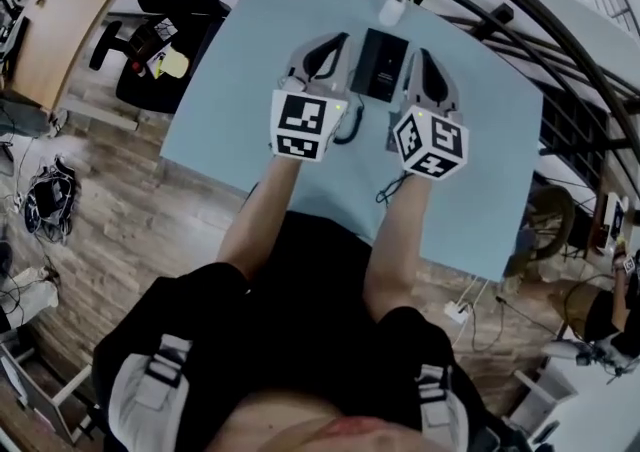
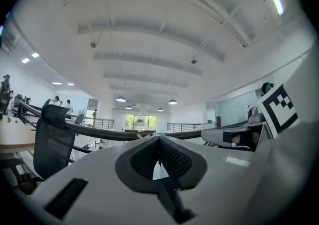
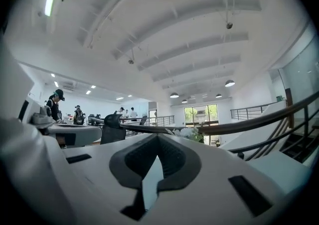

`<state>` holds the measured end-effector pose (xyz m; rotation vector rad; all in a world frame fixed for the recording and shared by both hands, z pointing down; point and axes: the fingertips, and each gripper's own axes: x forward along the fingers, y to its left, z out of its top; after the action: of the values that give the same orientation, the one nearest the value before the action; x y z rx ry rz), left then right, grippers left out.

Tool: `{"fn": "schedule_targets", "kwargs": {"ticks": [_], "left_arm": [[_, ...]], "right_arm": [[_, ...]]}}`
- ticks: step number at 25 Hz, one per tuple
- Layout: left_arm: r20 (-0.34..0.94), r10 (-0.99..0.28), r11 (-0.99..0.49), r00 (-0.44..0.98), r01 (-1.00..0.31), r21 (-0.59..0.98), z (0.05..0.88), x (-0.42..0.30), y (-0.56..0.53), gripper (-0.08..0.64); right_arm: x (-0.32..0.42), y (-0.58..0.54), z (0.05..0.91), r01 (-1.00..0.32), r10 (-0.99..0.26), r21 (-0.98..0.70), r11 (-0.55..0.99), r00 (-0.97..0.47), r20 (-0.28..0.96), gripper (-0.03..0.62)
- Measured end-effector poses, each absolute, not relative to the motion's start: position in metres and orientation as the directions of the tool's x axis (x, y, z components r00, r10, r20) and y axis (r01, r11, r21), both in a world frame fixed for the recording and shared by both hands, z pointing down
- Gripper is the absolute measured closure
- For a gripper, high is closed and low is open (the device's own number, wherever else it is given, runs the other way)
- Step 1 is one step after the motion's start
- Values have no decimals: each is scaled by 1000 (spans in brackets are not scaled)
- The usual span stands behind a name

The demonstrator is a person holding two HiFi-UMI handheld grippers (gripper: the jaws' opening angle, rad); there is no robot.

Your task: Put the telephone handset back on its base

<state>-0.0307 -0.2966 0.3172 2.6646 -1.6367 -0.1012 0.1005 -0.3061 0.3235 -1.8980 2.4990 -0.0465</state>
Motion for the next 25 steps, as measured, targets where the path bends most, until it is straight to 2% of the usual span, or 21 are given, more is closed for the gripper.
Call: {"fn": "schedule_targets", "kwargs": {"ticks": [6, 17, 25], "left_arm": [[-57, -864, -503, 500, -861, 69, 326, -17, -280, 560], [-65, -875, -484, 481, -873, 63, 330, -2, -273, 560], [-36, -873, -488, 487, -870, 66, 344, 0, -283, 560]], "right_arm": [[100, -277, 343, -942, -942, -30, 333, -334, 43, 603], [133, -262, 340, -962, -961, 12, 274, -273, 31, 603], [130, -266, 347, -959, -959, 32, 282, -281, 35, 603]]}}
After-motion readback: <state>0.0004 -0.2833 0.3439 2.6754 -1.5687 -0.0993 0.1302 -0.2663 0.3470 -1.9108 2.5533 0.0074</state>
